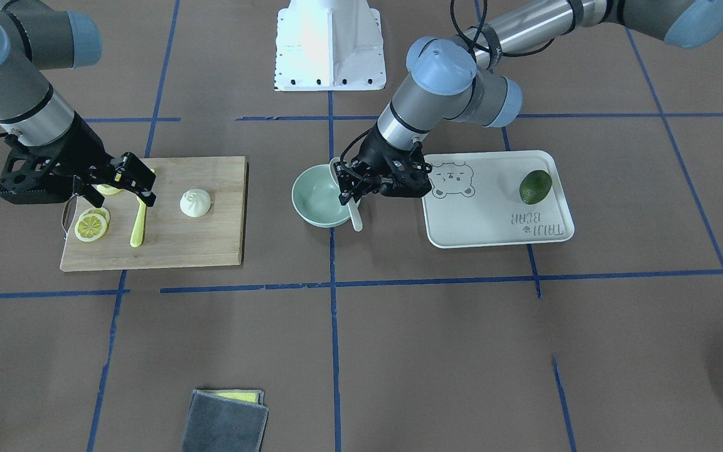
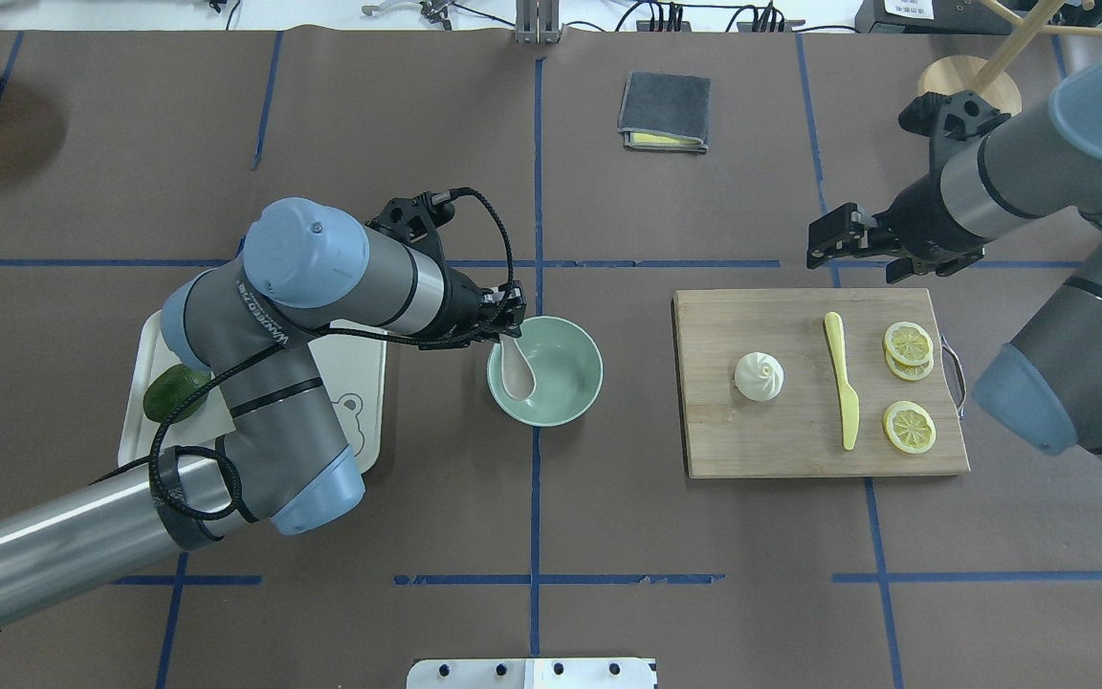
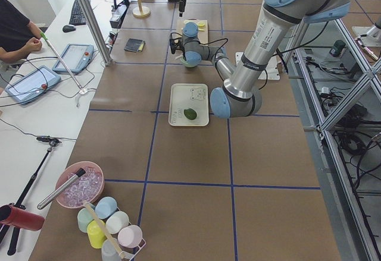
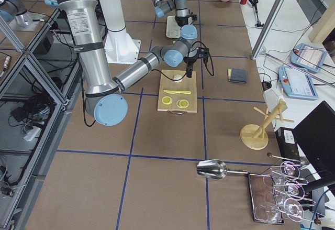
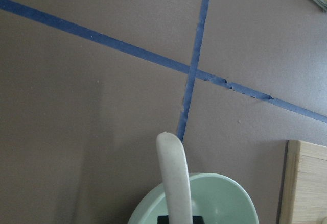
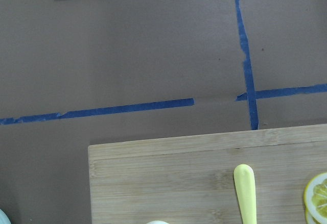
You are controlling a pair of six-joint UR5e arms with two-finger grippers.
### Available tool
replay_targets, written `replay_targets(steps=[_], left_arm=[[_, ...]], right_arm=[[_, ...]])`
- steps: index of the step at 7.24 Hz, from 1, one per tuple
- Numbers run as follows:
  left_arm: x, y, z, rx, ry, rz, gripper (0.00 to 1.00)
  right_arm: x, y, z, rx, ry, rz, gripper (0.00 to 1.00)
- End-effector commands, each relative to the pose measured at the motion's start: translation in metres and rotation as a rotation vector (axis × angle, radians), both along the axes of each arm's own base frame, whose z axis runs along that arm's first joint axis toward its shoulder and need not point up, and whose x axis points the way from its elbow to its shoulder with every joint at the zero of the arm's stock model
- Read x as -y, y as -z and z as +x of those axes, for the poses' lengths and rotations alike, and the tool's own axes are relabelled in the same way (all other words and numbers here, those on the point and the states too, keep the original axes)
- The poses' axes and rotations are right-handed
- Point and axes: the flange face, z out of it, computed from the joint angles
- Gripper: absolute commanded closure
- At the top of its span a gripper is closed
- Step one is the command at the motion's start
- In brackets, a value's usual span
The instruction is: Put spoon and bun in bowl
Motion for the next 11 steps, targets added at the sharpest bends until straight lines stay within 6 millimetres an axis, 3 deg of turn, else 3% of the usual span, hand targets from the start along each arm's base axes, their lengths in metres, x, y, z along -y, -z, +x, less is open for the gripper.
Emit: replay_targets(steps=[1, 2, 3, 4, 5, 7, 8, 9, 10, 11], left_arm=[[-0.005, 0.008, 0.018, -0.013, 0.039, 0.002, 1.0], [-0.005, 0.009, 0.018, -0.023, 0.05, -0.031, 0.94], [-0.006, 0.009, 0.017, -0.024, 0.051, -0.034, 0.17], [-0.005, 0.009, 0.016, -0.025, 0.052, -0.03, 0.0], [-0.004, 0.013, 0.012, -0.027, 0.051, -0.024, 0.0], [0.023, 0.015, -0.018, -0.035, 0.046, -0.038, 0.0], [0.035, 0.014, -0.047, -0.046, 0.002, -0.047, 0.0], [0.034, 0.008, -0.075, -0.024, -0.01, -0.02, 0.0], [0.034, 0.006, -0.1, 0.017, -0.006, 0.014, 0.0], [0.039, 0.008, -0.116, 0.039, 0.004, 0.027, 0.0]], right_arm=[[-0.011, 0.008, -0.031, -0.009, 0.015, 0.014, 0.0], [-0.017, 0.012, -0.045, -0.008, 0.022, 0.013, 0.0], [-0.024, 0.014, -0.063, -0.026, 0.026, 0.034, 0.0], [-0.029, 0.009, -0.076, -0.042, 0.037, 0.036, 0.0], [-0.035, -0.001, -0.091, -0.066, 0.05, 0.036, 0.0], [-0.043, -0.019, -0.114, -0.1, 0.082, 0.019, 0.0], [-0.047, -0.028, -0.123, -0.114, 0.096, 0.008, 0.0], [-0.049, -0.032, -0.129, -0.122, 0.106, 0.003, 0.0], [-0.049, -0.031, -0.13, -0.12, 0.105, 0.003, 0.1], [-0.048, -0.029, -0.132, -0.118, 0.106, 0.005, 0.34]])
